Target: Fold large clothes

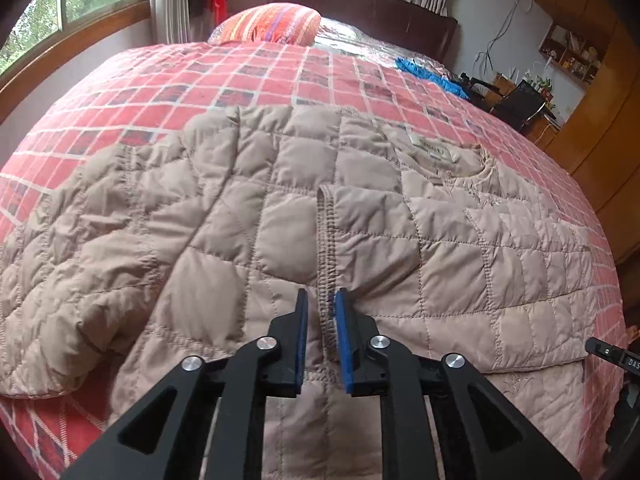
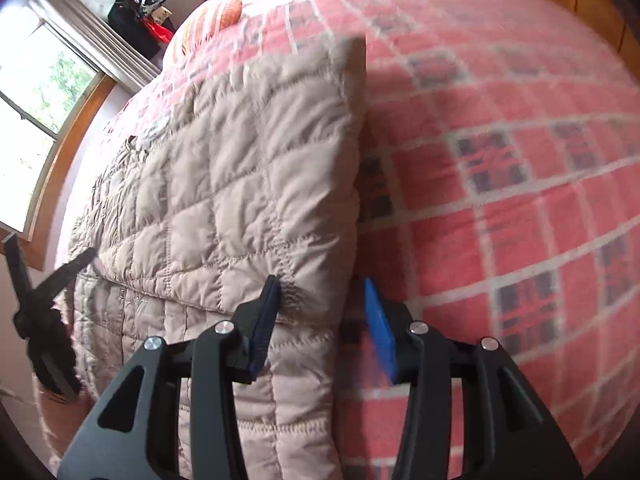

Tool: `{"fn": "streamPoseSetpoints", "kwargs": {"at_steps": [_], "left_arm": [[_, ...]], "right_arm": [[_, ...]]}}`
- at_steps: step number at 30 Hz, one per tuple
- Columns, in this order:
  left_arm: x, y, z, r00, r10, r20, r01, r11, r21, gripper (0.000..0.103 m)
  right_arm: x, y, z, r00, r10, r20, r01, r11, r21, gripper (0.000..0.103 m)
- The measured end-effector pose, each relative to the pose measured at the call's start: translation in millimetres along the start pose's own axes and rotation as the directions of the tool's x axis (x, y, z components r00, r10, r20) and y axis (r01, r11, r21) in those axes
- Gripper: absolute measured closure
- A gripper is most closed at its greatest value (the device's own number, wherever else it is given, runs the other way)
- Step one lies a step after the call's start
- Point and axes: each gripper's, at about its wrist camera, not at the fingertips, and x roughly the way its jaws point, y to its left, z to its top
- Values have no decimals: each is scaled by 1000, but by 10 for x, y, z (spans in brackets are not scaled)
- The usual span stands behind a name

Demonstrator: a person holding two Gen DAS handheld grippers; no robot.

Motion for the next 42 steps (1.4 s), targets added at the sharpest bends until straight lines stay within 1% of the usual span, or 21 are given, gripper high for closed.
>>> {"fn": "streamPoseSetpoints", "kwargs": {"at_steps": [1,2,4,6,8,11,12,13,14,16,18,20,24,28,31,32,33,34,36,38,42], "left_arm": [[-122,9,0,999,32,39,-32,999,3,87],[-236,-2,0,996,41,73,-42,999,14,89],[-388,-74,7,996,11,90,-15,999,40,89],[-463,-192,9,996,-12,88,7,999,54,89],[-450,-359,-32,997,-41,66,35,995,91,89],[-295,-558,-88,1000,-19,24,16,991,134,89],[-208,-595,-101,1000,-4,3,3,990,143,89],[-119,-611,-110,1000,8,-17,-6,989,145,89],[-41,-614,-124,999,23,-35,-18,989,145,89],[116,-588,-148,996,49,-73,-38,989,143,89],[241,-550,-166,994,40,-103,-24,989,144,88],[289,-544,-197,995,34,-96,-18,986,166,88],[317,-586,-249,996,55,-67,-41,979,200,88],[293,-554,-222,997,39,-73,-26,985,172,88],[92,-453,-212,997,3,-79,7,992,124,87],[-26,-400,-229,998,-16,-67,23,993,116,77],[-128,-337,-246,998,-20,-53,25,993,112,59],[-254,-241,-279,999,-13,-33,16,995,102,54],[-494,3,-372,1000,-15,6,15,997,81,53],[-674,310,-485,1000,12,10,-12,998,56,50],[-927,1133,-746,997,78,-1,-78,994,-80,49]], "right_arm": [[-129,46,-5,999,-12,31,12,1000,-10,59],[-250,112,-4,999,2,54,-1,1000,-22,59],[-354,282,6,998,35,50,-32,998,-56,59],[-334,483,9,999,53,10,-52,995,-81,59],[-220,701,13,997,76,-34,-79,991,-104,64],[64,970,25,996,31,-88,-43,990,-133,65],[145,997,24,994,30,-104,-44,990,-132,66],[226,1002,35,992,28,-120,-44,991,-129,71],[290,1003,36,991,17,-130,-33,992,-124,73],[464,982,38,988,4,-157,-20,995,-101,74],[553,926,33,985,5,-172,-21,996,-91,74],[579,899,38,985,4,-173,-19,996,-86,74],[616,974,-8,988,-22,-155,6,995,-98,74],[607,1049,-5,988,-24,-151,9,995,-96,74],[426,1157,-58,992,18,-125,-31,994,-104,67],[351,1183,-80,993,32,-115,-45,992,-117,66],[267,1232,-118,994,40,-106,-54,990,-132,65],[215,1275,-152,993,40,-108,-55,989,-141,64],[181,1341,-213,991,44,-130,-64,987,-150,63],[193,1424,-274,988,40,-151,-65,984,-164,63],[297,1651,-412,981,53,-189,-93,974,-208,63]]}}
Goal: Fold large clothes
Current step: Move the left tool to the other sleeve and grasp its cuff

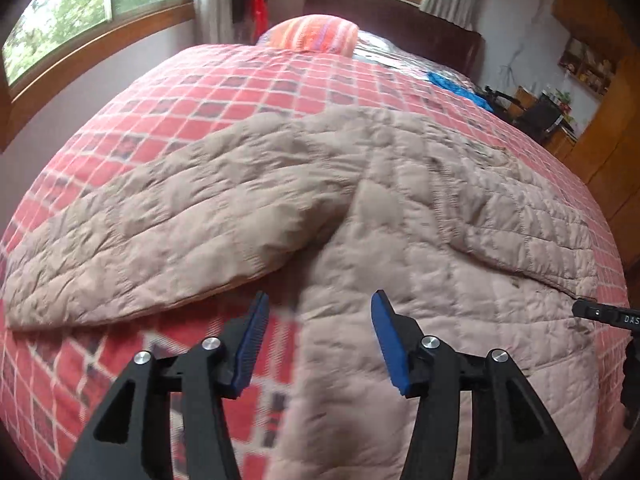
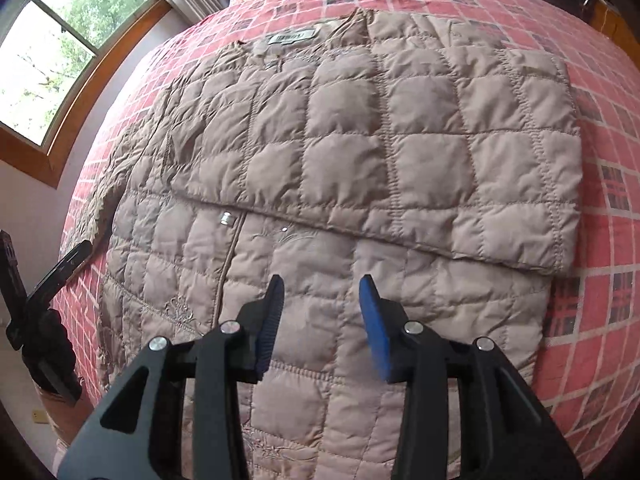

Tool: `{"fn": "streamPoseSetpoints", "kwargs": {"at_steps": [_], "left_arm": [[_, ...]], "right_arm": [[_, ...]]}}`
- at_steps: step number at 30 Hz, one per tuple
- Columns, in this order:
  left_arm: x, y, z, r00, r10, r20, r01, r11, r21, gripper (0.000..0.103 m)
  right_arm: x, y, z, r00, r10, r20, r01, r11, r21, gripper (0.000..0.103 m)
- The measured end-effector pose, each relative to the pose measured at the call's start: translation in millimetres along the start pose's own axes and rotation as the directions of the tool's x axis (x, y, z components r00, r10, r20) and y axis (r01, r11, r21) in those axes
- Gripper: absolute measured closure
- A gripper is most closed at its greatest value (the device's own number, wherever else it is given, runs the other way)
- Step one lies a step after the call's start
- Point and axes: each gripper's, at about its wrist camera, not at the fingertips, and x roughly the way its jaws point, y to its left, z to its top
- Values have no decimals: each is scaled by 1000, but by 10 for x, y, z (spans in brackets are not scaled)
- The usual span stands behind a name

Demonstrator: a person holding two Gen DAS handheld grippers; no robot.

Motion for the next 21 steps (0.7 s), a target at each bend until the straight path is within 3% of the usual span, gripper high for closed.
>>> {"fn": "streamPoseSetpoints", "kwargs": {"at_steps": [3,5,10,14,19,21], "left_arm": [[-79,710,-147,998,53,-19,-56,988,-142,49],[-105,1185,-250,997,71,-31,-77,966,-247,49],[-102,2077,-421,996,93,-16,-89,872,-482,49],[-53,2511,-439,995,90,34,-52,802,-594,49],[34,2571,-285,991,131,22,-92,798,-595,50],[57,2525,-219,981,193,14,-151,805,-573,65]], "right_arm": [[109,144,-2,1000,-10,-18,10,1000,-29,63],[182,193,0,1000,-10,-29,9,999,-39,63],[331,286,12,998,-34,-44,32,998,-53,63],[356,277,13,998,-44,-47,41,998,-52,64],[431,299,28,996,-61,-57,59,997,-52,65],[487,325,34,996,-72,-58,69,996,-49,64]]}}
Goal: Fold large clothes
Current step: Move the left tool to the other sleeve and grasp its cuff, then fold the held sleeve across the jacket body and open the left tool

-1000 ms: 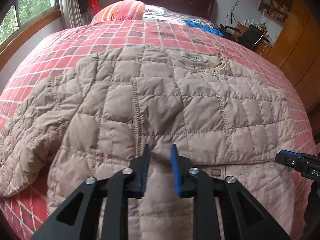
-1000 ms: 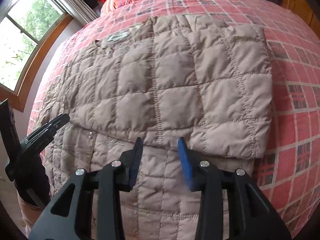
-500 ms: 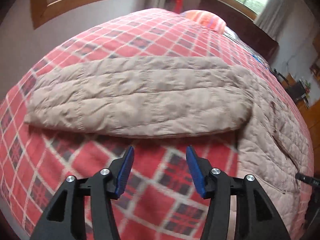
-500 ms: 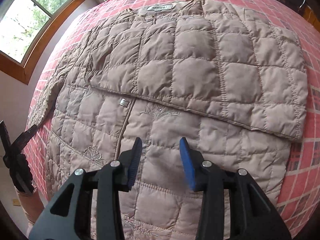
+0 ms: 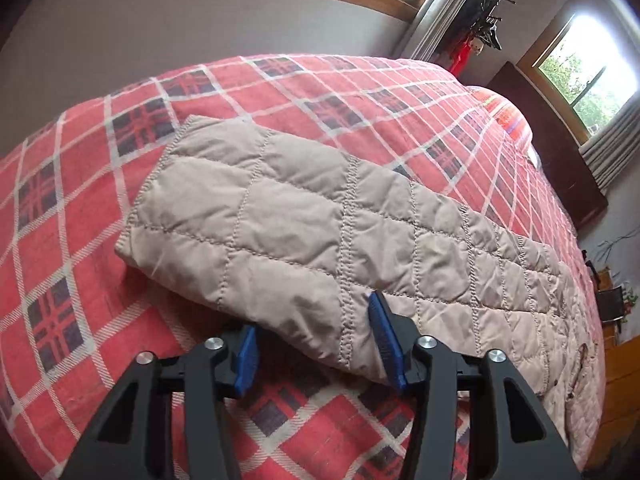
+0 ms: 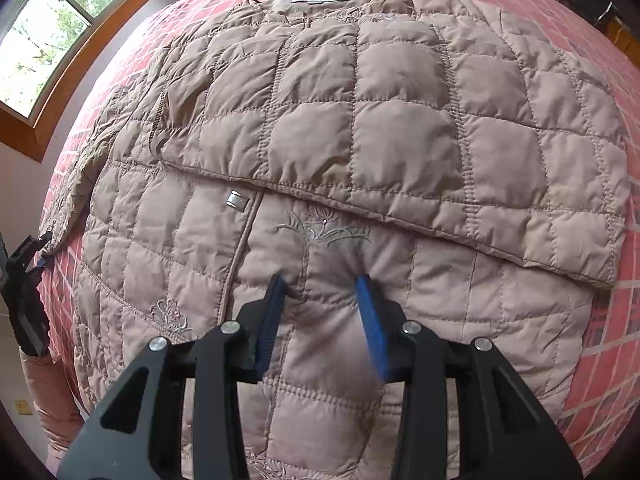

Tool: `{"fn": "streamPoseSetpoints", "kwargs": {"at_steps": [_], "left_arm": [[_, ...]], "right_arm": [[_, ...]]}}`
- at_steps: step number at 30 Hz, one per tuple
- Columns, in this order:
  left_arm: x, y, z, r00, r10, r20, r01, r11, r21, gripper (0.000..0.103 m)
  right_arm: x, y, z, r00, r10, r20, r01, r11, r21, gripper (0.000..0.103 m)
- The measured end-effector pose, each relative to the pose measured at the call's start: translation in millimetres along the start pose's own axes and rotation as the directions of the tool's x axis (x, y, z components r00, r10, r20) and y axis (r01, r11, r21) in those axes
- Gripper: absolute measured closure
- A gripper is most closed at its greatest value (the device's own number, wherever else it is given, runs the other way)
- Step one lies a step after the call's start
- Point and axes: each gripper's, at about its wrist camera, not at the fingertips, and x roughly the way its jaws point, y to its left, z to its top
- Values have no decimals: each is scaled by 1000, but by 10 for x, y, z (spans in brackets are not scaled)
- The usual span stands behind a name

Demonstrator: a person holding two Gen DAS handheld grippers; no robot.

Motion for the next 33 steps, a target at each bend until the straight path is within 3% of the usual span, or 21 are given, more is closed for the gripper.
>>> {"fn": "streamPoseSetpoints", "kwargs": {"at_steps": [1,2,3,5,11,15,19,25,29,33], "left_arm": [[26,-43,25,1000,17,11,-17,1000,13,70],[42,-62,41,1000,7,15,-7,1000,15,83],[58,-62,55,1000,0,11,0,1000,12,90],[63,-90,79,1000,14,19,-14,1000,6,95],[-153,-388,78,991,55,123,-66,994,83,98],[-409,-750,-26,980,6,198,-43,982,181,98],[-678,-1264,-238,969,-121,215,45,943,329,99],[-825,-2004,-619,952,-265,157,158,858,489,99],[-859,-2398,-887,936,-329,120,209,801,561,99],[-706,-2666,-1092,940,-335,62,233,765,600,99]], "right_arm": [[18,11,2,1000,-7,1,7,1000,-3,64],[29,21,2,1000,-13,2,13,1000,-6,64],[48,46,4,1000,-22,4,22,1000,-10,64],[59,72,4,999,-32,5,32,999,-18,64],[75,99,15,1000,-20,1,20,1000,-8,64],[67,98,0,1000,-30,6,30,999,-17,64],[49,42,0,1000,-11,4,11,1000,-11,64],[7,-1,-15,1000,-13,7,13,1000,-16,64],[-16,2,-38,1000,-15,6,15,999,-29,64],[-23,-25,-43,1000,3,3,-3,1000,-24,64]]}}
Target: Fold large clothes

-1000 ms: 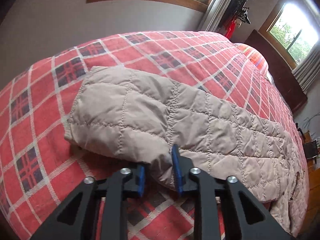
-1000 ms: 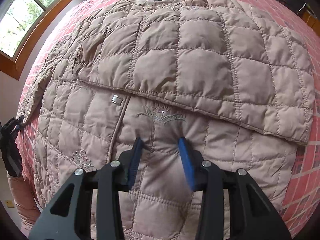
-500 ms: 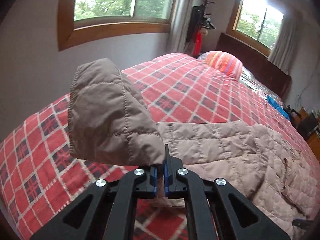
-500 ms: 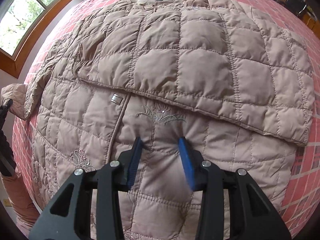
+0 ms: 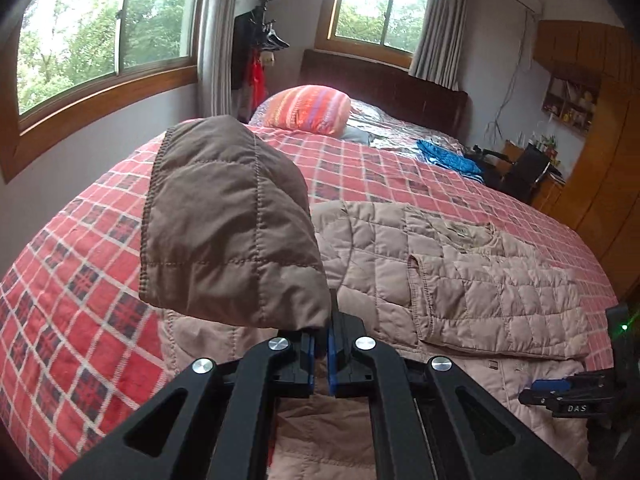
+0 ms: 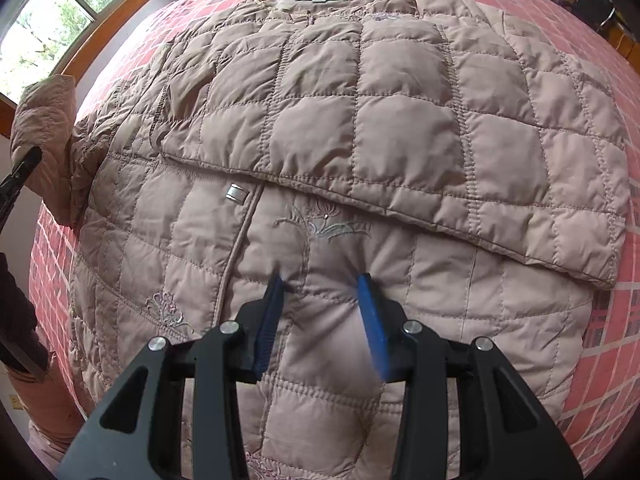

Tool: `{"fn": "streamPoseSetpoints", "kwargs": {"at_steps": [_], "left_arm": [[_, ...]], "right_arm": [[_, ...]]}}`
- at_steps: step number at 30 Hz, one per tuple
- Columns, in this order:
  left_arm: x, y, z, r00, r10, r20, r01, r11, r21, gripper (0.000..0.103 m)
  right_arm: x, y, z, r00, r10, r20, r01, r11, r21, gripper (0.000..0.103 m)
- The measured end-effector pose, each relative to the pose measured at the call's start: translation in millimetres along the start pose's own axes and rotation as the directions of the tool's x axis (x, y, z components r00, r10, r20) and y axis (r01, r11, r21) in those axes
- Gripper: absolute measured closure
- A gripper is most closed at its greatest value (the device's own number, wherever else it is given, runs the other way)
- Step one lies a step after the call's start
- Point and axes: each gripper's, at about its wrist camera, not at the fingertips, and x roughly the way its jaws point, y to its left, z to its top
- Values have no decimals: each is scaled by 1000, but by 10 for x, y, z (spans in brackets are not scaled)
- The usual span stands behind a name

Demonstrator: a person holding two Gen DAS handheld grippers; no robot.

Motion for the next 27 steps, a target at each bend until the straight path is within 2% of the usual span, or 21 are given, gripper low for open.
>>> {"fn": "streamPoseSetpoints", "kwargs": {"at_steps": [5,10,12,13,15,17,20,22,23,24,26,27], "left_arm": [[458,-50,-198,990,-47,-136,45,999,-16,99],[675,-25,-357,974,-81,-213,77,997,-28,98],[688,-51,-371,968,-105,-230,104,994,-14,94],[660,-45,-376,961,-132,-243,132,991,-17,91],[556,-21,-378,943,-211,-258,206,977,-45,71],[383,52,-410,913,-306,-270,295,952,-81,60],[63,244,-481,877,-408,-253,392,913,-114,58],[-150,473,-488,878,-431,-209,410,902,-136,53],[-237,622,-482,887,-423,-183,400,904,-153,52],[-282,752,-459,905,-393,-163,367,915,-168,51],[-268,1044,-410,958,-250,-143,221,957,-187,50],[-213,1165,-391,971,-191,-145,159,966,-204,50]], "right_arm": [[-3,-5,-6,1000,4,0,-4,1000,-2,64],[11,-24,13,1000,9,-4,-9,1000,5,64],[16,-23,23,1000,5,-4,-5,1000,6,64],[17,-18,26,1000,2,-5,-2,1000,7,63],[20,10,37,1000,1,-5,-1,1000,7,61],[30,47,49,1000,-4,-5,4,1000,4,60],[27,95,63,1000,-18,-9,18,1000,0,59],[7,136,76,1000,-12,-9,12,1000,-2,57],[-2,155,88,1000,-3,-9,3,1000,0,57],[-22,194,113,1000,16,-10,-16,1000,2,57],[-67,313,164,999,54,-4,-54,998,-8,57],[-88,370,186,998,66,1,-66,998,-15,57]]}}
